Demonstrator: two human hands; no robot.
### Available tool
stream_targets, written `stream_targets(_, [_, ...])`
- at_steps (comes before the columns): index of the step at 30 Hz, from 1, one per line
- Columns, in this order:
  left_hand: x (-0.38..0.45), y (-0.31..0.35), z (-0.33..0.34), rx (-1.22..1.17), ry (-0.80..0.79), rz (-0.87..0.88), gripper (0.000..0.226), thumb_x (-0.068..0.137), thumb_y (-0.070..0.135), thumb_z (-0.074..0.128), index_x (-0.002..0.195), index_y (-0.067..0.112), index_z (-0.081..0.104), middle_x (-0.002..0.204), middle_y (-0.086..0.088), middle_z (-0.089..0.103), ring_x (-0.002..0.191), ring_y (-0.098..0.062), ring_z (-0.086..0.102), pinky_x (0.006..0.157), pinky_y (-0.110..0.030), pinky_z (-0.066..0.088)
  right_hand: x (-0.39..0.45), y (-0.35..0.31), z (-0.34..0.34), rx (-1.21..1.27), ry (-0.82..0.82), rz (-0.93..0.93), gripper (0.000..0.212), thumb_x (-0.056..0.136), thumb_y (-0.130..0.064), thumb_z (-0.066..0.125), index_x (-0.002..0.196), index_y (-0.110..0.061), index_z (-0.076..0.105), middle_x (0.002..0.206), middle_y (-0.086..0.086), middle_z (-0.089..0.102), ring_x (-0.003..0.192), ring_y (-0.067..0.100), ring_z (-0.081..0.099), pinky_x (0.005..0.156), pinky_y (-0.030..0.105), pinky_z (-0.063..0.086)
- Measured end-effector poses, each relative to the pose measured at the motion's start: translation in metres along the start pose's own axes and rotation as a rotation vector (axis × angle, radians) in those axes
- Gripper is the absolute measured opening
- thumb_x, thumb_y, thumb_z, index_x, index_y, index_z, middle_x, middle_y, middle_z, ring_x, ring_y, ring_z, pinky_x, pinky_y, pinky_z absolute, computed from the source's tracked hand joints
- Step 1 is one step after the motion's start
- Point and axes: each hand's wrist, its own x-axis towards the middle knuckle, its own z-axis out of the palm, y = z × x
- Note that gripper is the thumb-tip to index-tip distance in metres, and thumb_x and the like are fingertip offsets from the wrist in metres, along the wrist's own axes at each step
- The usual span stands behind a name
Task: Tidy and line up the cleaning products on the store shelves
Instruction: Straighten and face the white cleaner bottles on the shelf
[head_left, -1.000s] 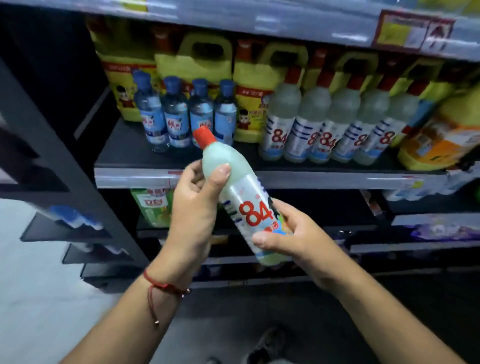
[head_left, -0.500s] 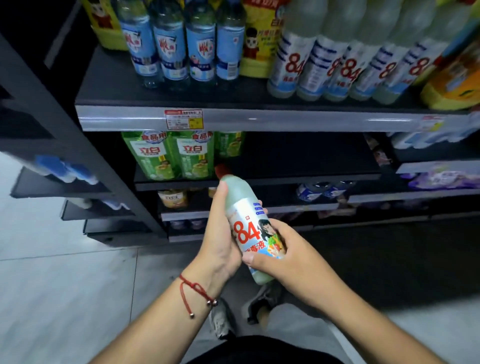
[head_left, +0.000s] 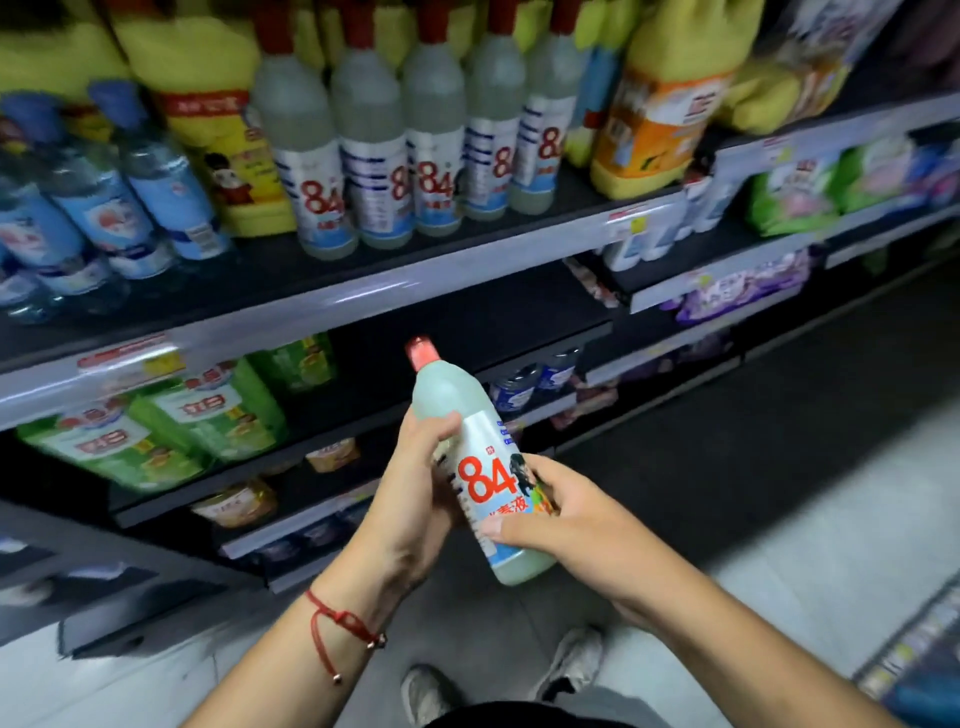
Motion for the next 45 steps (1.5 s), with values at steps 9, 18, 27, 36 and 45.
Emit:
stream_targets(9, [0.035,-0.033,0.133,0.426,-0.25,0.148,0.041,0.093,0.02,0.063,0.132,0.025,0.054,0.115,-0.012,0.072,0.103,-0.031,0.072,0.081,-0.044,0.061,-0.039,0.025,-0.133,0.135,0.139,-0.027,0.051,0.066,-0.035,0.078,0.115,-0.027,0.066,0.107,0.0,0.076,0.103,0.019,0.071,0.098,0.041,0.055])
stream_targets(18, [0.058,-0.082,0.274,0.851,-0.318,0.475,0.072,0.076,0.032,0.086,0.136,0.048,0.05,0.105,0.005,0.073,0.097,-0.013,0.071,0.086,-0.044,0.06,-0.06,0.065,-0.25,0.238,0.201,-0.033,0.06,0.064,-0.026,0.076,0.123,-0.025,0.061,0.113,0.001,0.075,0.11,0.016,0.069,0.107,0.04,0.048])
stream_targets(27, [0.075,-0.099,0.361,1.232,-0.306,0.736,0.098,0.069,0.062,0.08,0.147,0.062,0.02,0.13,0.025,0.052,0.116,0.007,0.052,0.096,-0.027,0.048,-0.051,0.079,-0.332,0.356,0.234,-0.13,0.063,0.084,0.019,0.047,0.129,-0.023,0.062,0.115,-0.013,0.074,0.11,-0.002,0.065,0.099,0.019,0.048])
stream_targets(36, [0.15,-0.064,0.381,1.04,-0.275,0.653,0.086,0.075,0.049,0.083,0.145,0.057,0.034,0.119,0.023,0.063,0.105,0.007,0.062,0.084,-0.02,0.055,0.007,0.043,-0.38,0.381,0.206,-0.179,0.075,0.057,-0.03,0.073,0.13,-0.029,0.058,0.116,-0.004,0.074,0.111,0.009,0.068,0.102,0.029,0.049])
stream_targets(45, [0.226,-0.022,0.4,1.068,-0.281,0.682,0.075,0.084,0.057,0.07,0.147,0.057,0.029,0.131,0.031,0.058,0.117,0.017,0.053,0.096,-0.014,0.047,0.073,0.004,-0.427,0.328,0.315,-0.3,0.056,0.055,-0.034,0.076,0.111,-0.031,0.069,0.111,0.0,0.076,0.107,0.018,0.071,0.093,0.034,0.056])
